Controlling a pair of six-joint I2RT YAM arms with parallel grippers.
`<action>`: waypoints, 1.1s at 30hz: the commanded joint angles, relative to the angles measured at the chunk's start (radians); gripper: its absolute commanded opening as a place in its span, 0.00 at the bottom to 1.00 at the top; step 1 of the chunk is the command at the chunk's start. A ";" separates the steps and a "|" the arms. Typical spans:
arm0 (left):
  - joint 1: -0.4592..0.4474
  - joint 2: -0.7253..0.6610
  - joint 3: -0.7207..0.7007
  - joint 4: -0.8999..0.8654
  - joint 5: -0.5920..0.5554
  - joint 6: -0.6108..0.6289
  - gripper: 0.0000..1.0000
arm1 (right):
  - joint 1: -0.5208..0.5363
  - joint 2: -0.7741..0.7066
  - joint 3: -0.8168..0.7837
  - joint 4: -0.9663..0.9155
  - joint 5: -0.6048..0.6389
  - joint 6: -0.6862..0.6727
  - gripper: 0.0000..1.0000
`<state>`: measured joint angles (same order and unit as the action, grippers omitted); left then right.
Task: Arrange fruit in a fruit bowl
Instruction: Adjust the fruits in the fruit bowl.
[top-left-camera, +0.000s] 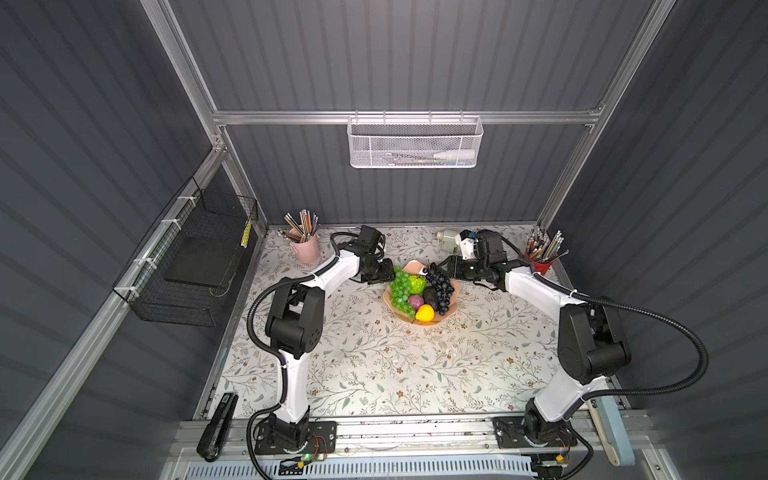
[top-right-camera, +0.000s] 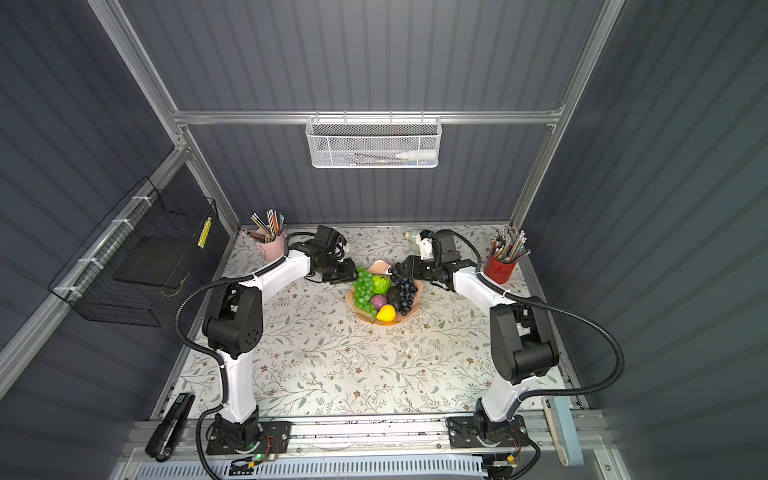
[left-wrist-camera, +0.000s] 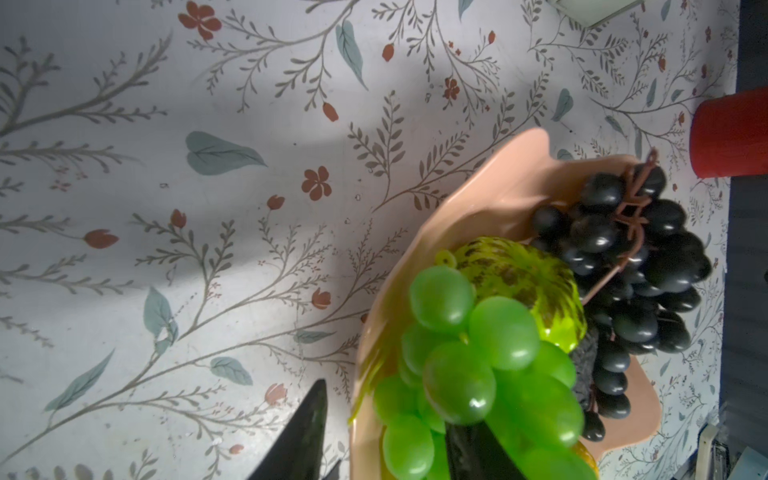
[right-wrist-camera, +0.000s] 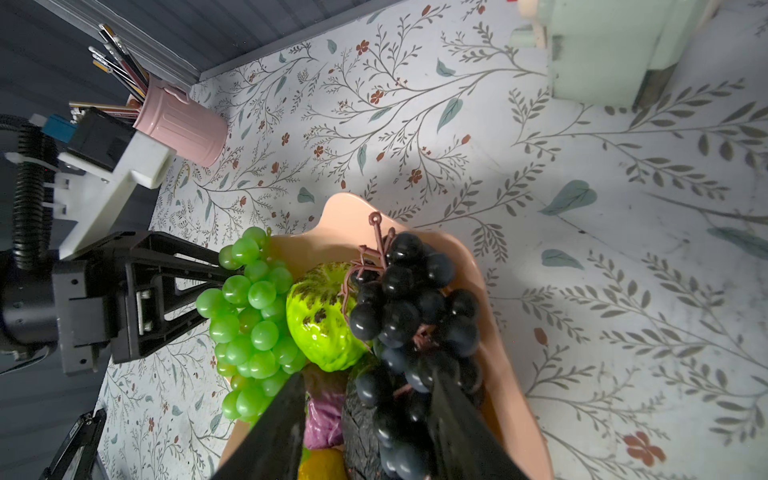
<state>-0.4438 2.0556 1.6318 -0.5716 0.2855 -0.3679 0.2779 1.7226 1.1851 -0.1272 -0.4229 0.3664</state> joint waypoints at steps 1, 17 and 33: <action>-0.001 -0.002 0.017 -0.030 0.013 0.023 0.52 | 0.004 0.015 0.024 -0.012 -0.005 -0.014 0.50; 0.002 -0.237 -0.088 -0.126 -0.193 0.032 0.67 | -0.010 0.142 0.195 -0.108 0.110 -0.110 0.48; 0.003 -0.409 -0.314 -0.061 -0.219 -0.046 0.68 | 0.029 0.233 0.233 -0.171 0.043 -0.122 0.44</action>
<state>-0.4438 1.6878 1.3365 -0.6384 0.0799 -0.3992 0.2867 1.9553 1.4029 -0.2661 -0.3553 0.2554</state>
